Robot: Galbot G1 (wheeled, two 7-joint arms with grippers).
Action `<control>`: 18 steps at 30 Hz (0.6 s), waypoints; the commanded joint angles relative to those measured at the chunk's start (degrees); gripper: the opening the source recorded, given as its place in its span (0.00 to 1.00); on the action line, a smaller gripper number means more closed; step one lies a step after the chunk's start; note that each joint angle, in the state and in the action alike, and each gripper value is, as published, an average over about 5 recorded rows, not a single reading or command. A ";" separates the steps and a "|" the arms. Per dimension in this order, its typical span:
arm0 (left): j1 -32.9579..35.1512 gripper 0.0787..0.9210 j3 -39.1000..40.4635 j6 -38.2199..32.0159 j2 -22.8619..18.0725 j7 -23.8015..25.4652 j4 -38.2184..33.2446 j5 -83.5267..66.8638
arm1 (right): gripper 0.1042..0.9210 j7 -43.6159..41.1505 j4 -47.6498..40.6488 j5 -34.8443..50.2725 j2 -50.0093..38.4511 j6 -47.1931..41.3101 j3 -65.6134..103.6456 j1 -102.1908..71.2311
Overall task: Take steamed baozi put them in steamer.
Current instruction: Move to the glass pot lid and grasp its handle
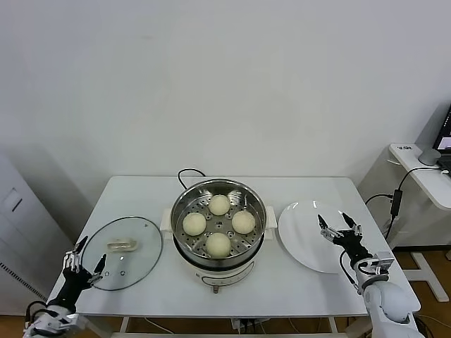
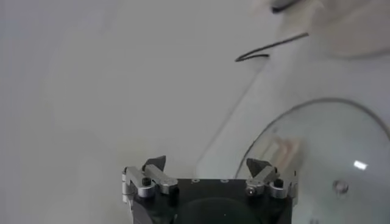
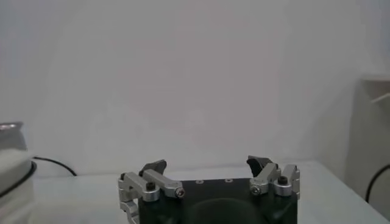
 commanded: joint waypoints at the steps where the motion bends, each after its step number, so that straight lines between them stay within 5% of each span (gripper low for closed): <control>1: -5.15 0.88 -1.18 -6.03 -4.80 -7.24 7.71 30.49 | 0.88 -0.22 -1.55 -1.79 1.81 0.41 1.12 -0.61; 18: -11.74 0.88 1.05 -3.53 -6.58 -9.91 12.72 37.72 | 0.88 -0.91 -2.12 -2.20 2.55 0.87 1.50 -1.29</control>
